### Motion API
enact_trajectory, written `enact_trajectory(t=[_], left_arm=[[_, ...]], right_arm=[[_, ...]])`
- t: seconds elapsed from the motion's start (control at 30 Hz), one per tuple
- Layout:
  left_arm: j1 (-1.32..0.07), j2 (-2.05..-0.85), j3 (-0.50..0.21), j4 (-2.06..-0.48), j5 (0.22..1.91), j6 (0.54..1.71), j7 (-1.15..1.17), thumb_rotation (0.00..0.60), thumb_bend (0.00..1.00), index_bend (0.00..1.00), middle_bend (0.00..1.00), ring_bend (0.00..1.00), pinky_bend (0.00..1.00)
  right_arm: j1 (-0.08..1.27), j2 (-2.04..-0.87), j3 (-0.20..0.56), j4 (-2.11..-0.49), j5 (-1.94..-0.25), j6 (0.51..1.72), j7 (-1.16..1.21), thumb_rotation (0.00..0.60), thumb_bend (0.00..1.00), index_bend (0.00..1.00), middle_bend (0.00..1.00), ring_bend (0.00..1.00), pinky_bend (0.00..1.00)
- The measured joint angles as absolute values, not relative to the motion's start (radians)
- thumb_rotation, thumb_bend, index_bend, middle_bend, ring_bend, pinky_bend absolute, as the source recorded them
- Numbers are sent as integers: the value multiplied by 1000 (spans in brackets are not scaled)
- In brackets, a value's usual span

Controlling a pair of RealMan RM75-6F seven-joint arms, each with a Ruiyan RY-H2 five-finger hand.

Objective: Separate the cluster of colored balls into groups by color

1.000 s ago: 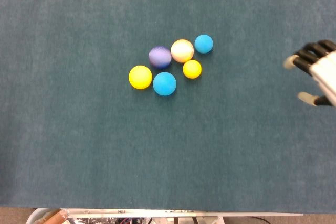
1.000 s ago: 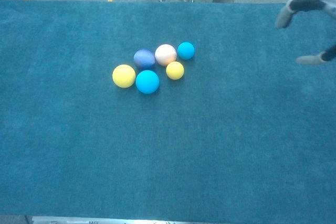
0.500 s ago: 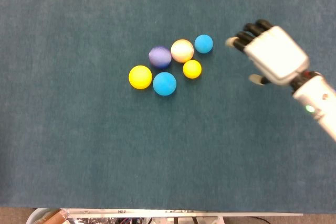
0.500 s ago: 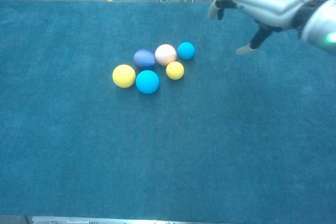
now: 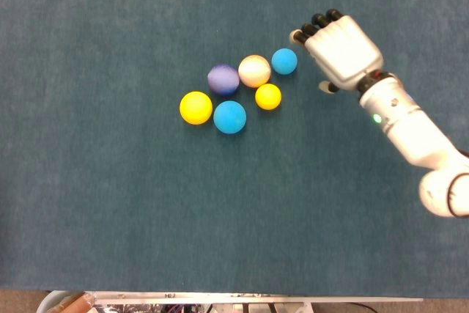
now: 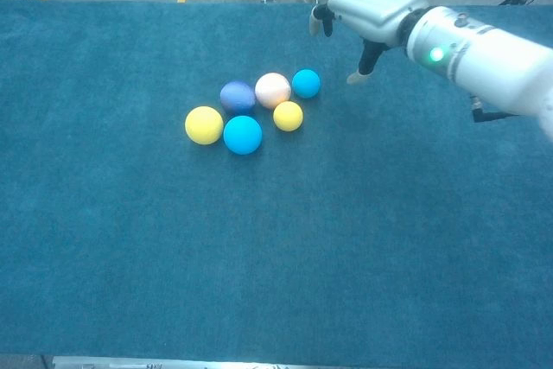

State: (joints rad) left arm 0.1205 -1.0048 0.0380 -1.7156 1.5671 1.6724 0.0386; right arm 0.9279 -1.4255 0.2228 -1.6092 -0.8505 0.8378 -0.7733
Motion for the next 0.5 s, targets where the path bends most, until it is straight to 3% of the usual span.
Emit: enact_trajectory(t=[0.5], left_arm=[[137,-1002,31,-1703,1538,1678,22,600,336,271,269,237,204]], right_arm=[[1058,-1644,171,-1317,-711,808,-818,600,72,276,342,221,238]])
